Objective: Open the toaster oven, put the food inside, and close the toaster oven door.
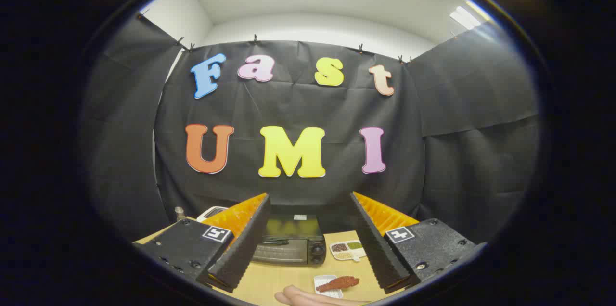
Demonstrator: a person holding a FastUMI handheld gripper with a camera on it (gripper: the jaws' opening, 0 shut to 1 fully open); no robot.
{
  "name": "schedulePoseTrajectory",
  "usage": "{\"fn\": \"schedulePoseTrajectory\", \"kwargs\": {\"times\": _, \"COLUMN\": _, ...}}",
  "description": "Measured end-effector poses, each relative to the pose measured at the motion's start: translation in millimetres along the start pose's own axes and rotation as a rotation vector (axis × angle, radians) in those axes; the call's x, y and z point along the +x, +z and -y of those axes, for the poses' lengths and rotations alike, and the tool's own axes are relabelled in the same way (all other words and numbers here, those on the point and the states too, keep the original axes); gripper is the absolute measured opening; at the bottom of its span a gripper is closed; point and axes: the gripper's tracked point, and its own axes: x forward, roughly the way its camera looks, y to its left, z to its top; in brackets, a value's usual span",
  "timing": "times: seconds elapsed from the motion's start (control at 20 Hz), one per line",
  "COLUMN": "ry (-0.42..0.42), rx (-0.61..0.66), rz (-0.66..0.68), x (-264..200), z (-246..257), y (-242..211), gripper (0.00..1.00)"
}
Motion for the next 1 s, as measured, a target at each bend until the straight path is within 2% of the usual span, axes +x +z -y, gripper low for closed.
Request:
{"fn": "schedulePoseTrajectory", "kwargs": {"times": 0.65, "ry": 0.007, "rx": 0.006, "rz": -0.019, "x": 10.3, "z": -5.6, "y": -12.8, "gripper": 1.0}}
{"fn": "schedulePoseTrajectory", "kwargs": {"times": 0.85, "ry": 0.005, "rx": -0.005, "rz": -0.051, "x": 33.0, "z": -12.1, "y": -32.1, "gripper": 1.0}}
{"fn": "schedulePoseTrajectory", "kwargs": {"times": 1.0, "ry": 0.068, "rx": -0.016, "rz": -0.108, "x": 62.6, "z": -30.0, "y": -60.8, "gripper": 1.0}}
